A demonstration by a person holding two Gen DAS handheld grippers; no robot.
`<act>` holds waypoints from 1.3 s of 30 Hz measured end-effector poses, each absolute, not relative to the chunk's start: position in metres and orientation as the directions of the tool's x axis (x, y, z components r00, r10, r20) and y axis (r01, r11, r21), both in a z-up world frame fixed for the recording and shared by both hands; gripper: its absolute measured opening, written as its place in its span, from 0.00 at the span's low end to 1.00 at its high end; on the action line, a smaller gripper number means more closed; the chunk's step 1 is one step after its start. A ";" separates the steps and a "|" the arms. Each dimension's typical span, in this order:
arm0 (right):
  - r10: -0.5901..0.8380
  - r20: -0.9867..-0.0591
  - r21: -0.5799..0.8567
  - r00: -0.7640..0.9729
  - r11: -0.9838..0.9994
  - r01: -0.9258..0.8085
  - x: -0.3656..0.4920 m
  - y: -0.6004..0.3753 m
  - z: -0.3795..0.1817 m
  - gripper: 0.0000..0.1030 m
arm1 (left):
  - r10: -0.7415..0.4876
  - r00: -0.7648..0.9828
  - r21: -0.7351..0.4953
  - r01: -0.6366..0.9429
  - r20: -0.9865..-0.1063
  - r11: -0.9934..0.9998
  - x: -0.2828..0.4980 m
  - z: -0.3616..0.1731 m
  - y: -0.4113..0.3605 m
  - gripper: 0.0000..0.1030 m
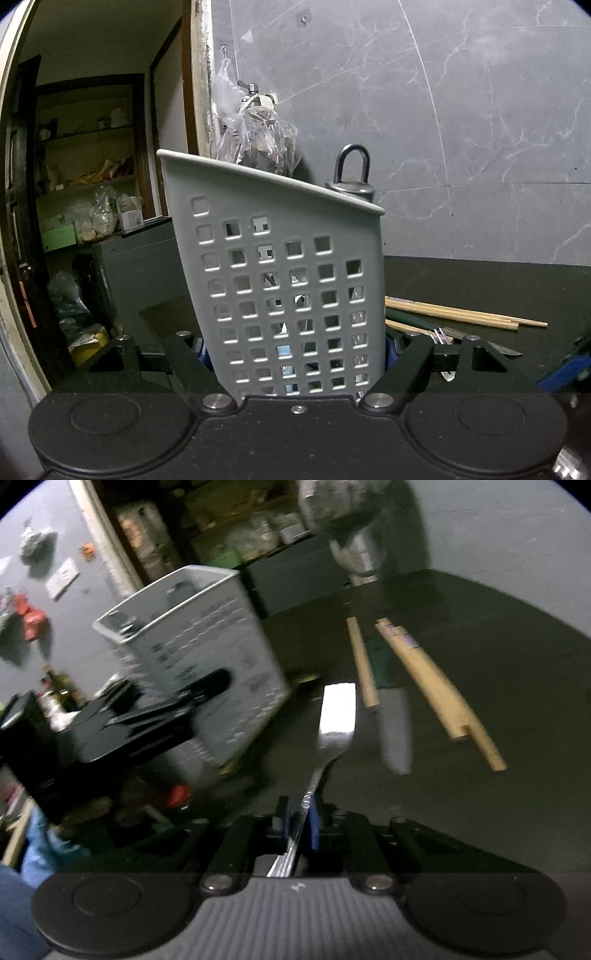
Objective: Organize utensils
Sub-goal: 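Grasp the silver fork by its handle with the right tool, then lift the silver fork with the right tool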
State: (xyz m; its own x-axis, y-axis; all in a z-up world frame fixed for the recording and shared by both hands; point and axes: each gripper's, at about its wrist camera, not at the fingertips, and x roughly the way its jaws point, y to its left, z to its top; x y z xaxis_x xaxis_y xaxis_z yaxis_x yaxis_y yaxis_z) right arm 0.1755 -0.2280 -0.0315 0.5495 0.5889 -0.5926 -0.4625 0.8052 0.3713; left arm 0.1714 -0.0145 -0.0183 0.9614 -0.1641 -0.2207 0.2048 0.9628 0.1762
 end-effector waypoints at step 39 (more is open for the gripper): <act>0.627 -0.563 0.348 0.539 0.771 -0.533 0.262 -0.225 -0.031 0.05 | -0.162 0.962 0.180 0.204 -0.222 0.962 0.170 -0.018 -0.015 0.77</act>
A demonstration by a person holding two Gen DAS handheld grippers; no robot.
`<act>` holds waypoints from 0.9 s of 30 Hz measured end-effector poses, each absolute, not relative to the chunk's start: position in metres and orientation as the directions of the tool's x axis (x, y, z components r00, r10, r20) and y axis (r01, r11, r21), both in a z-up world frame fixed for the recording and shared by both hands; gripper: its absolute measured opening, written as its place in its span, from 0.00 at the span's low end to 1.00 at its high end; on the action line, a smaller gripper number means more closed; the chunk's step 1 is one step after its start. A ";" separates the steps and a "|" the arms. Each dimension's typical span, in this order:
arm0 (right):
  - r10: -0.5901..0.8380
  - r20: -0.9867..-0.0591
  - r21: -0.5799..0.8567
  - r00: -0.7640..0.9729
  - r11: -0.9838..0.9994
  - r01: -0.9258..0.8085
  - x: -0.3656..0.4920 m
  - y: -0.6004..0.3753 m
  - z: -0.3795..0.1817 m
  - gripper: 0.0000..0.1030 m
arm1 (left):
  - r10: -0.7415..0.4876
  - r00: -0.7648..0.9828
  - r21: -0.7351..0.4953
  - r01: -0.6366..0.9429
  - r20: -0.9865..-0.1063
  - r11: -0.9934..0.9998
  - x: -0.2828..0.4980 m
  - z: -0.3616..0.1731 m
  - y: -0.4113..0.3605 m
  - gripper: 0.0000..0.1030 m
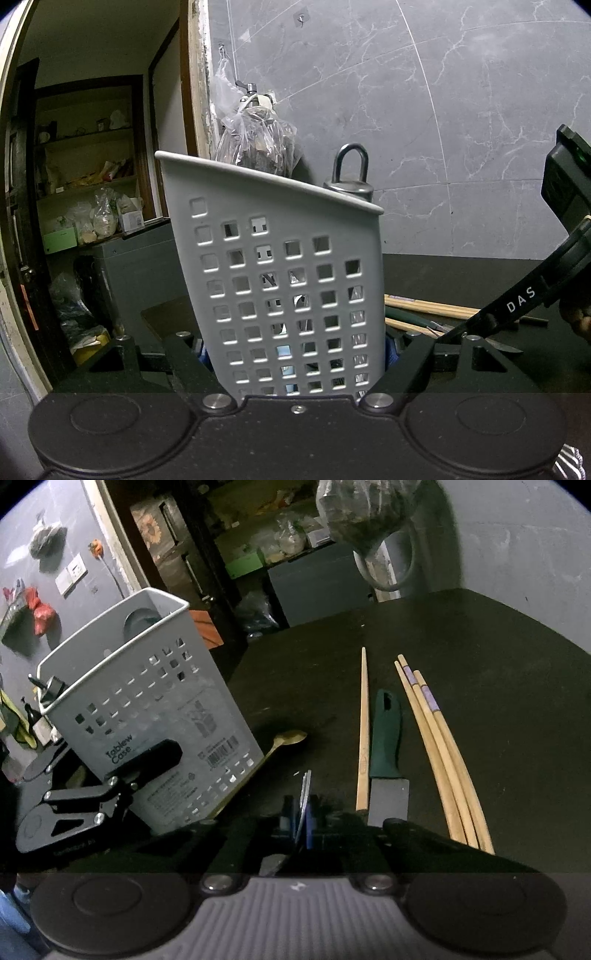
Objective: Organize utensils
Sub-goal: 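Lift the silver fork with the right tool, then carry the silver fork up over the white caddy with the right tool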
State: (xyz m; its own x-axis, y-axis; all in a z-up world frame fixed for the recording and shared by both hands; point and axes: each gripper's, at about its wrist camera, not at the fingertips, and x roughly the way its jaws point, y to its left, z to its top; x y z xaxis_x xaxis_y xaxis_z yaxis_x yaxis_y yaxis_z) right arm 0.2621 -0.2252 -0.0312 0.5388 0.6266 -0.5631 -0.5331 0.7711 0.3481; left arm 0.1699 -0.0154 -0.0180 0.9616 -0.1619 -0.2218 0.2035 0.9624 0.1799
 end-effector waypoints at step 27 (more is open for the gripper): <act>0.439 -0.129 0.204 0.889 0.889 -0.410 0.198 -0.244 0.053 0.03 | -0.166 0.960 0.174 0.207 -0.225 0.963 0.170 -0.018 -0.013 0.76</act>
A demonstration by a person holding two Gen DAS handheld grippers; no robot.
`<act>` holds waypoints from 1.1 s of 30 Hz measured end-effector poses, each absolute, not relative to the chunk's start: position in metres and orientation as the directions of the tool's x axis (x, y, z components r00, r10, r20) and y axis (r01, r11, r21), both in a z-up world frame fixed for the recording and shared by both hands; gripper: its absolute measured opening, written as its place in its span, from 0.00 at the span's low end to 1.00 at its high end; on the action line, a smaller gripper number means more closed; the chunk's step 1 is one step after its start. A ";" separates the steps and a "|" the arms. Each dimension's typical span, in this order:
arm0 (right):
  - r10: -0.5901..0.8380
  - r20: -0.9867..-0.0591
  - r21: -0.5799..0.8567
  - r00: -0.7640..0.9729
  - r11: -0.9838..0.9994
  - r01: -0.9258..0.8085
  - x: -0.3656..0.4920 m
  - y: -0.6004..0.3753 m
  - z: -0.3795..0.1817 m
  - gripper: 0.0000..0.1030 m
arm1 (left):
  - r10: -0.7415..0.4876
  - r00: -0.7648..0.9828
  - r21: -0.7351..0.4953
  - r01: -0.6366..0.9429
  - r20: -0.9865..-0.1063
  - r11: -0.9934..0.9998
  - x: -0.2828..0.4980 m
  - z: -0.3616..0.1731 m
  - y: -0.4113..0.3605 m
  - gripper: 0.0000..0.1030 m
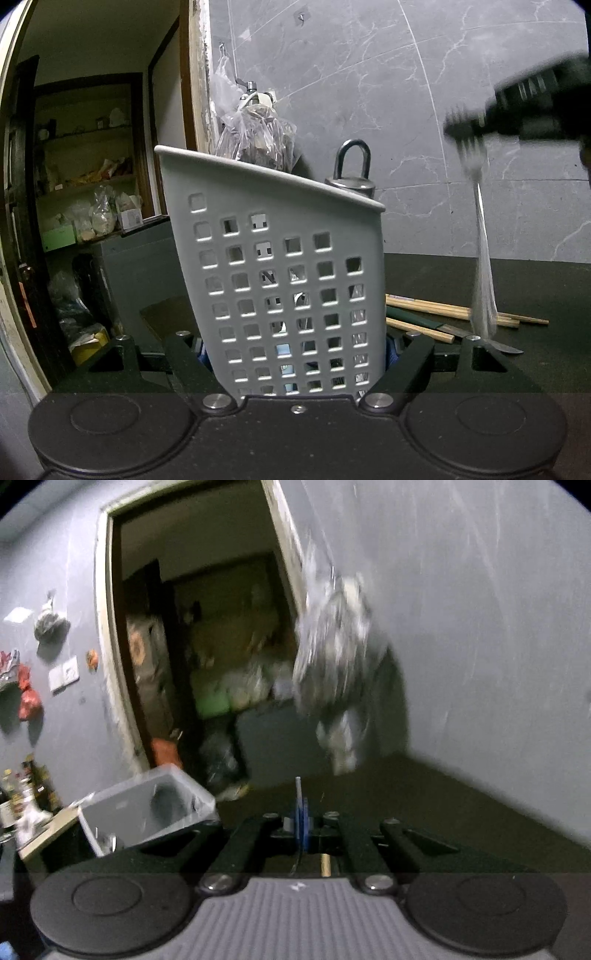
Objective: Organize utensils
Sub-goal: 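Carry the silver fork up over the white caddy with the right tool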
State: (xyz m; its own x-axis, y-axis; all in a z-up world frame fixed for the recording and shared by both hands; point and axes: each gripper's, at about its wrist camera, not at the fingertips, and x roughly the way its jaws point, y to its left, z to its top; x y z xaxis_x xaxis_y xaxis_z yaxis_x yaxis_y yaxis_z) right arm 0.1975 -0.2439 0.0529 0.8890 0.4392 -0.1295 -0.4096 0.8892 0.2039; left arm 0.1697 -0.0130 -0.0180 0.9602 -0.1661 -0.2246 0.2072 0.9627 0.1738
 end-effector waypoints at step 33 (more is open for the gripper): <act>0.450 0.318 -0.132 0.835 0.893 -0.431 0.168 -0.128 0.111 0.03 | -0.166 0.960 0.176 0.207 -0.224 0.962 0.172 -0.018 -0.014 0.76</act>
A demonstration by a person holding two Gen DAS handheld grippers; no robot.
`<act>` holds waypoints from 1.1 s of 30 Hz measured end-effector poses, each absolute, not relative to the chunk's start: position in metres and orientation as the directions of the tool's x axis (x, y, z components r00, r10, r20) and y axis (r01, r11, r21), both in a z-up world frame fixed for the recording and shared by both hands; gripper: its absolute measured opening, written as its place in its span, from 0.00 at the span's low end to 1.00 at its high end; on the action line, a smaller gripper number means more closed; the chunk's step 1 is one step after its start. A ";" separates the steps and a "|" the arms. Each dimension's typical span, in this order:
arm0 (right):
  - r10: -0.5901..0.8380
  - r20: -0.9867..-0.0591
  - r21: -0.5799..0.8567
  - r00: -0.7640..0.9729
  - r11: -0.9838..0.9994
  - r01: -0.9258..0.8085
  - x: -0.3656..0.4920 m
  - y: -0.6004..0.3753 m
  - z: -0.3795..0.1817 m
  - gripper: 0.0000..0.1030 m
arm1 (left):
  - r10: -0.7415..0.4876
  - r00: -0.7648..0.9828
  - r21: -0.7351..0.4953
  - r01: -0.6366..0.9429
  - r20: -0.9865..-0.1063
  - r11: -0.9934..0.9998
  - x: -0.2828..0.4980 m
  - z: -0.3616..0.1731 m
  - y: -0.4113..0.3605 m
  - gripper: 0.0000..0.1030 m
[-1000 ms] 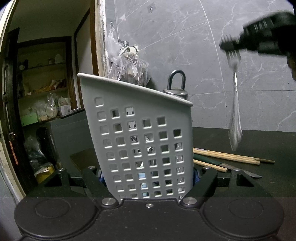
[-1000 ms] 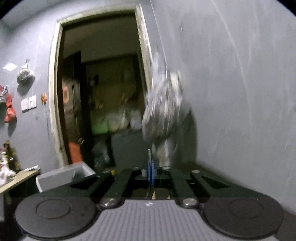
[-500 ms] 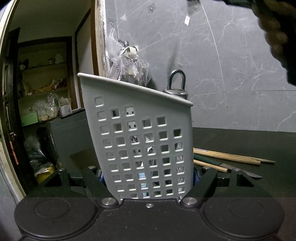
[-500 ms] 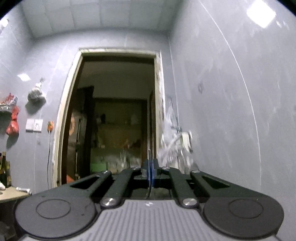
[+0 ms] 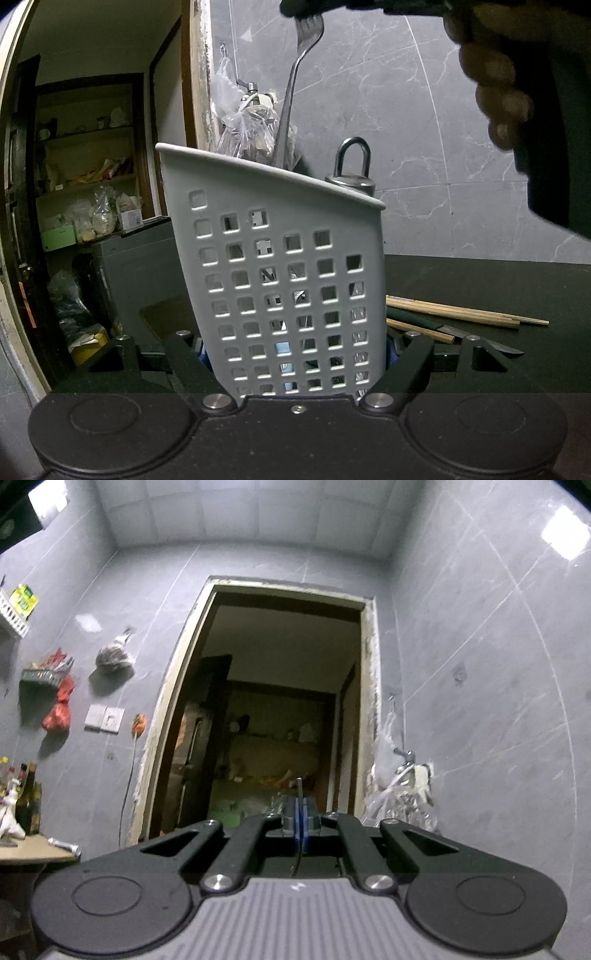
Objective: Organize utensils
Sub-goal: 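Carry the silver fork up over the white caddy with the right tool, then lower the fork into the caddy and open the right tool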
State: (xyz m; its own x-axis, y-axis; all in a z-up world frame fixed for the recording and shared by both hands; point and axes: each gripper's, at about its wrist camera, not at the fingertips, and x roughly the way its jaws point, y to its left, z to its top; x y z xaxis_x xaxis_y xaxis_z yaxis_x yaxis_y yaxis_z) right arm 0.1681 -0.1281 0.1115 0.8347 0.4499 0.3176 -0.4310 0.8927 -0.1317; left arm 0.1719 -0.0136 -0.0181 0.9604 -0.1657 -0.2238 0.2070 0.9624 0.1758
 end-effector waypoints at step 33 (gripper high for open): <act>0.542 0.116 -0.229 0.832 0.830 -0.509 0.176 -0.096 0.063 0.03 | -0.165 0.960 0.178 0.207 -0.224 0.962 0.172 -0.019 -0.014 0.76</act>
State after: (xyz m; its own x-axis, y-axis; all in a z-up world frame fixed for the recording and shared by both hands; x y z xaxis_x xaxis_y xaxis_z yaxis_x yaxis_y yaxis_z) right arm 0.1755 -0.0965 0.0634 0.8320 0.5424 0.1164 -0.5090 0.8298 -0.2290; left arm 0.1724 -0.0139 -0.0186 0.9604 -0.1655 -0.2241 0.2073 0.9620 0.1779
